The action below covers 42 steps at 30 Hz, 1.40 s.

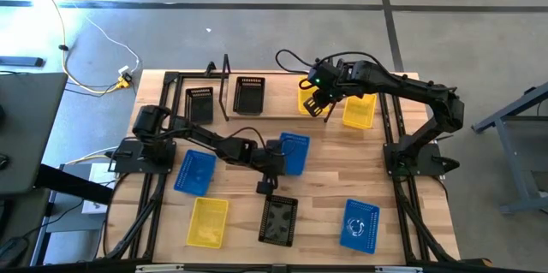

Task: Stack baskets on shelf by color
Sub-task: Put the center blue bin on the shelf

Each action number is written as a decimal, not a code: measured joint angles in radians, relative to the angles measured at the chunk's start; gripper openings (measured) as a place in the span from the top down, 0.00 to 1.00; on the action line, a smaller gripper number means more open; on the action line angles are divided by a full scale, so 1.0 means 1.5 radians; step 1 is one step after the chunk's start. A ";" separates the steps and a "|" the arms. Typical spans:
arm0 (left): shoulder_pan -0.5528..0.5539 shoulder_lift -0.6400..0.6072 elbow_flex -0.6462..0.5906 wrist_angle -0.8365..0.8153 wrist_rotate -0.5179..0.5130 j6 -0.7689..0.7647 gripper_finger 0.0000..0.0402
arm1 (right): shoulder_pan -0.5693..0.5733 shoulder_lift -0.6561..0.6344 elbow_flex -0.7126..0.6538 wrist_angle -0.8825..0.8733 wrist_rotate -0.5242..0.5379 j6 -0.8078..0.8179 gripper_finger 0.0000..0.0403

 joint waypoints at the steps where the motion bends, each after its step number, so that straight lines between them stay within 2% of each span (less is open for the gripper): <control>1: 0.000 -0.006 0.000 -0.009 0.000 -0.002 0.99 | 0.000 0.000 0.000 0.000 0.000 0.000 0.78; 14: 0.002 -0.130 0.001 -0.115 -0.115 0.022 1.00 | 0.000 0.000 0.000 -0.016 0.003 -0.007 0.78; 17: 0.013 -0.160 0.000 -0.139 -0.153 0.046 1.00 | 0.000 0.000 0.000 -0.019 0.004 -0.016 0.78; 21: 0.043 -0.180 0.000 -0.145 -0.171 0.065 1.00 | 0.000 -0.002 0.000 -0.020 0.005 -0.019 0.78; 29: 0.119 -0.186 0.000 -0.140 -0.173 0.122 1.00 | 0.000 -0.039 0.000 -0.017 0.005 -0.024 0.78; 42: 0.197 -0.186 0.001 -0.078 -0.108 0.179 1.00 | -0.002 -0.082 0.000 -0.004 0.007 -0.028 0.78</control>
